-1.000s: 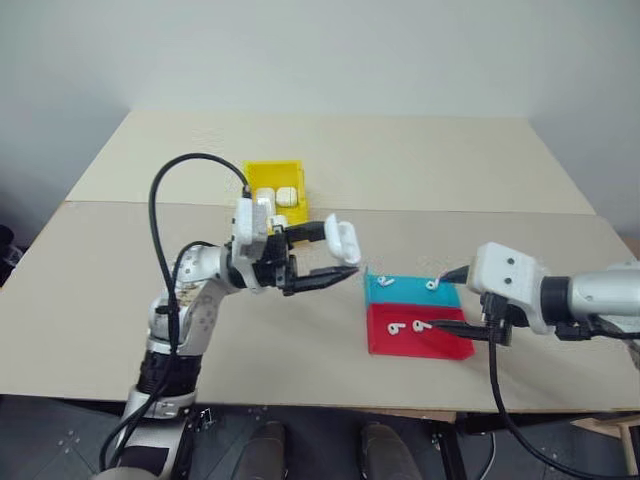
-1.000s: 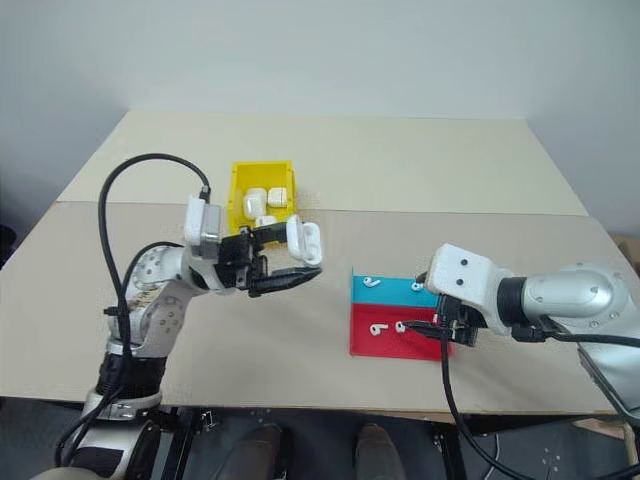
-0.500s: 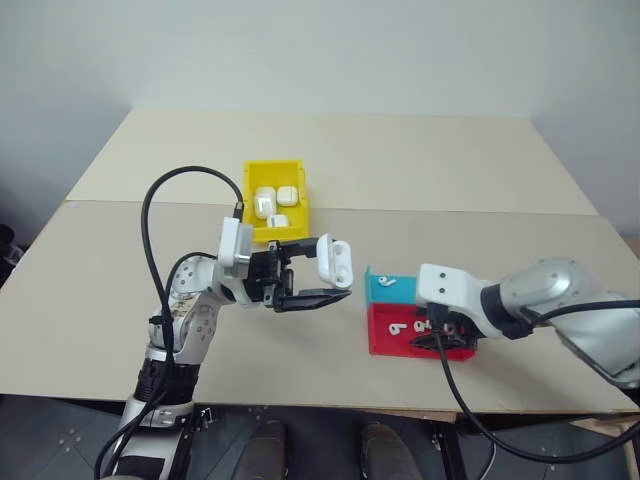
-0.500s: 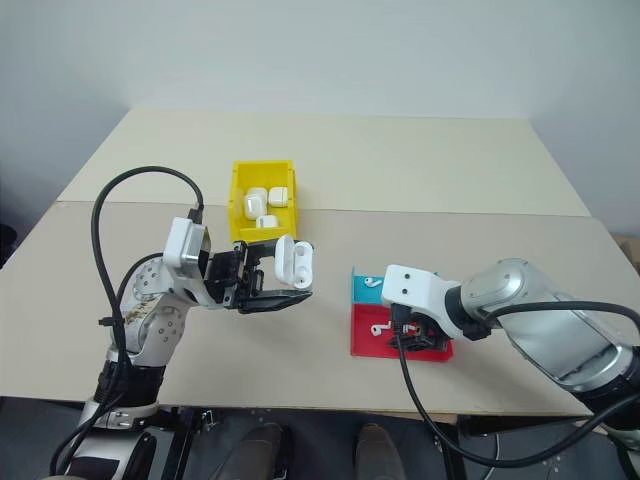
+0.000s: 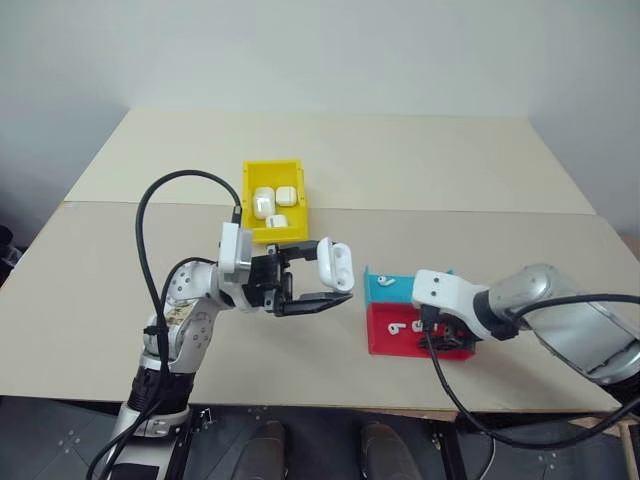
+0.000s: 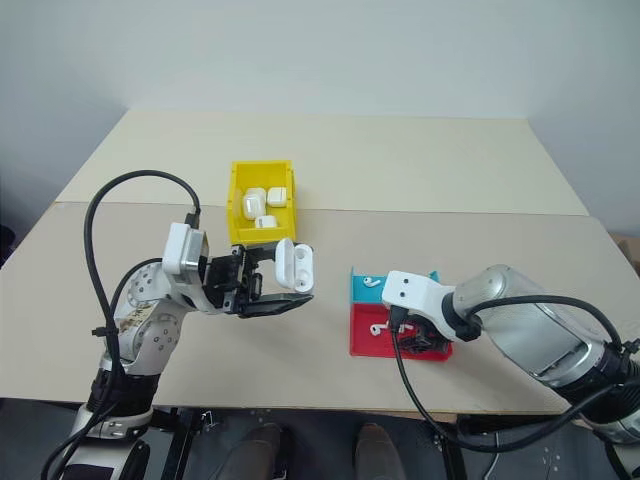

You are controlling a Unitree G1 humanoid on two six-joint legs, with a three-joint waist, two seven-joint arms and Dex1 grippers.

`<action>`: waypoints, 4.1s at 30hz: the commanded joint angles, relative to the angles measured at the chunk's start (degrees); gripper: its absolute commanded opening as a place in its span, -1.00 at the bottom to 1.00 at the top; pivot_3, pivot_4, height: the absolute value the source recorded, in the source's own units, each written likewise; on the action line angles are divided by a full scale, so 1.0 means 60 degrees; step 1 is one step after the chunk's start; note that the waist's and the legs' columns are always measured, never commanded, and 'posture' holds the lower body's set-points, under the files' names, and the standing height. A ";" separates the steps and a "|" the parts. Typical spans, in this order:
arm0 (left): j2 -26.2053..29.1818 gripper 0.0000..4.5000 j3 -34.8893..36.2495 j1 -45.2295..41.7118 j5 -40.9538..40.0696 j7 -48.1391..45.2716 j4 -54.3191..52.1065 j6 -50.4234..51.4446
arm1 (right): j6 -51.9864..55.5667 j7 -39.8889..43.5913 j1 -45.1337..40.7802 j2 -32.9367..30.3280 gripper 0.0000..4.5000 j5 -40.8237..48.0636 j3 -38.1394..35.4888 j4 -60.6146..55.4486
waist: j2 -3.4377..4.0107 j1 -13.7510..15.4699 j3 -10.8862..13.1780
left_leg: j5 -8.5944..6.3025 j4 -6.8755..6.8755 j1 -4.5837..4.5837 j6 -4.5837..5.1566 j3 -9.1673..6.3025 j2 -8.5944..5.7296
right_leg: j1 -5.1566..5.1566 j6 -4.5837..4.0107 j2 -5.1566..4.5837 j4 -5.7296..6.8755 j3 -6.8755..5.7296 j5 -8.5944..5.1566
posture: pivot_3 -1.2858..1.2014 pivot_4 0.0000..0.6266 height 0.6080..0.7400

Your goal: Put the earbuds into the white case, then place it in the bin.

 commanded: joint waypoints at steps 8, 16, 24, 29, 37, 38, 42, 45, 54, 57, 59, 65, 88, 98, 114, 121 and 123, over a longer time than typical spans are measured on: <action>0.0152 0.23 -0.0090 0.0038 -0.0173 0.0100 -0.0425 -0.0031 | -0.1011 0.0555 -0.0093 0.0044 0.31 -0.0471 -0.0033 0.0359 | 0.0000 -0.0004 0.0000 | 0.0000 0.0000 0.0000 0.0000 0.0001 0.0001 | 0.0001 0.0000 0.0001 -0.0002 0.0000 0.0000 | 0.03 -0.52 1.00; 0.0261 0.23 -0.0027 0.0193 -0.0260 0.0144 -0.0604 0.0008 | -0.1617 0.0859 0.0041 0.0196 0.31 -0.0720 0.0010 0.0664 | 0.0000 -0.0008 0.0000 | 0.0000 -0.0001 0.0000 0.0000 0.0000 0.0002 | 0.0000 0.0000 0.0002 -0.0002 0.0000 0.0000 | 0.03 -0.52 1.00; 0.0389 0.23 -0.0030 0.0304 -0.0244 0.0201 -0.0659 0.0012 | -0.1735 0.1257 0.0213 0.0136 0.31 -0.0788 0.0003 0.0565 | 0.0001 -0.0007 0.0001 | -0.0001 -0.0001 0.0000 0.0000 0.0000 0.0002 | 0.0001 0.0000 0.0001 -0.0005 0.0000 0.0000 | 0.03 -0.52 1.00; 0.0421 0.23 -0.0035 0.0321 -0.0228 0.0227 -0.0654 -0.0008 | -0.1754 0.1350 0.0296 0.0098 0.31 -0.0857 -0.0068 0.0499 | 0.0001 -0.0006 0.0001 | -0.0001 -0.0001 0.0001 0.0000 0.0000 0.0002 | 0.0001 0.0000 0.0002 -0.0005 0.0000 0.0000 | 0.03 -0.52 1.00; 0.0372 0.23 -0.0108 0.0313 -0.0091 0.0289 -0.0588 -0.0119 | -0.1550 0.1218 0.0106 0.0310 0.31 -0.0971 -0.0129 0.0741 | 0.0001 -0.0008 0.0001 | -0.0001 -0.0001 0.0001 0.0000 0.0000 0.0003 | 0.0001 0.0000 0.0001 -0.0006 0.0000 0.0000 | 0.03 -0.52 1.00; 0.0365 0.23 -0.0122 0.0320 -0.0072 0.0300 -0.0586 -0.0135 | -0.1512 0.1196 0.0078 0.0335 0.31 -0.0985 -0.0134 0.0757 | 0.0001 -0.0010 0.0001 | -0.0001 -0.0001 0.0001 0.0000 0.0000 0.0002 | 0.0001 0.0000 0.0001 -0.0006 0.0000 0.0000 | 0.03 -0.52 1.00; 0.0379 0.23 -0.0159 0.0336 -0.0033 0.0343 -0.0604 -0.0166 | -0.1318 0.1228 -0.0031 0.0391 0.31 -0.1035 -0.0112 0.0773 | 0.0001 -0.0007 0.0001 | -0.0001 -0.0001 0.0001 0.0000 0.0000 0.0002 | 0.0001 0.0000 0.0002 -0.0005 0.0000 0.0000 | 0.03 -0.52 1.00; 0.0425 0.23 -0.0221 0.0350 0.0133 0.0427 -0.0600 -0.0226 | -0.1315 0.1243 -0.0014 0.0406 0.31 -0.1086 -0.0076 0.0801 | 0.0001 -0.0006 0.0001 | -0.0001 -0.0002 -0.0001 0.0000 0.0000 0.0001 | 0.0001 0.0000 0.0000 -0.0009 0.0000 0.0000 | 0.03 -0.52 1.00; 0.0476 0.23 -0.0236 0.0422 0.0124 0.0507 -0.0717 -0.0152 | -0.1298 0.1182 0.0029 0.0566 0.23 -0.1131 0.0017 0.0891 | 0.0001 -0.0013 0.0001 | -0.0001 -0.0002 0.0000 0.0000 0.0000 0.0002 | 0.0001 0.0000 0.0001 -0.0010 0.0000 0.0000 | 0.03 -0.52 1.00; 0.0504 0.23 -0.0223 0.0445 0.0101 0.0533 -0.0751 -0.0126 | -0.1281 0.1186 0.0078 0.0571 -0.03 -0.1133 0.0024 0.0857 | 0.0001 -0.0009 0.0001 | -0.0001 -0.0004 0.0000 0.0000 0.0000 0.0003 | 0.0001 0.0000 0.0002 -0.0010 -0.0001 0.0000 | 0.03 -0.52 1.00; 0.0534 0.23 -0.0219 0.0477 0.0091 0.0562 -0.0801 -0.0101 | -0.1269 0.1182 0.0121 0.0547 -0.36 -0.1149 0.0047 0.0840 | 0.0001 -0.0007 0.0001 | -0.0001 -0.0004 0.0000 0.0000 0.0000 0.0003 | 0.0001 0.0000 0.0001 -0.0010 0.0000 0.0000 | 0.03 -0.52 1.00; 0.0611 0.23 -0.0212 0.0522 0.0040 0.0606 -0.0868 -0.0060 | -0.1127 0.1186 0.0172 0.0534 -0.72 -0.1139 0.0054 0.0768 | 0.0001 -0.0007 0.0001 | -0.0001 -0.0004 0.0000 0.0000 0.0000 0.0003 | 0.0001 0.0000 0.0001 -0.0010 -0.0001 0.0000 | 0.03 -0.52 1.00; 0.0284 0.23 -0.0191 -0.1540 -0.1326 -0.0007 0.0338 0.1446 | -0.0805 -0.3327 0.1621 0.6850 -0.72 0.3637 -0.8772 -0.3005 | 0.0002 -0.0029 0.0002 | -0.0001 -0.0006 -0.0005 0.0000 -0.0016 -0.0003 | 0.0004 0.0001 0.0009 -0.0004 -0.0010 0.0004 | 0.03 -0.52 1.00; 0.0052 0.23 -0.0479 -0.2559 -0.0935 0.0060 0.1217 0.1951 | -0.1183 -0.5043 0.1465 0.7003 -0.72 0.6470 -0.8578 -0.3735 | 0.0005 -0.0025 0.0002 | -0.0001 -0.0029 -0.0006 0.0000 -0.0017 -0.0012 | 0.0002 0.0002 -0.0001 -0.0022 -0.0011 0.0003 | 0.03 -0.52 1.00; -0.0149 0.23 -0.0536 -0.2526 -0.0713 -0.0111 0.1112 0.1727 | -0.2579 -0.5463 0.1709 0.6017 -0.72 0.5654 -0.6627 -0.3307 | 0.0005 -0.0030 0.0002 | -0.0001 -0.0033 -0.0004 0.0000 -0.0016 -0.0030 | 0.0001 0.0001 -0.0001 -0.0024 -0.0007 0.0002 | 0.03 -0.52 1.00; -0.0319 0.23 -0.0420 -0.2426 -0.0746 -0.0365 0.1170 0.1204 | -0.2909 -0.5529 0.1931 0.5552 -0.72 0.5096 -0.6182 -0.3017 | 0.0004 -0.0030 0.0002 | -0.0001 -0.0034 -0.0005 0.0000 -0.0016 -0.0029 | 0.0000 0.0001 0.0000 -0.0027 -0.0007 0.0002 | 0.03 -0.52 1.00; -0.0382 0.23 -0.0401 -0.2414 -0.0739 -0.0377 0.1181 0.1112 | -0.2997 -0.5510 0.1996 0.5418 -0.72 0.5038 -0.6152 -0.2976 | 0.0005 -0.0027 0.0003 | -0.0001 -0.0034 -0.0005 0.0000 -0.0016 -0.0030 | 0.0000 0.0001 0.0000 -0.0026 -0.0007 0.0002 | 0.03 -0.52 1.00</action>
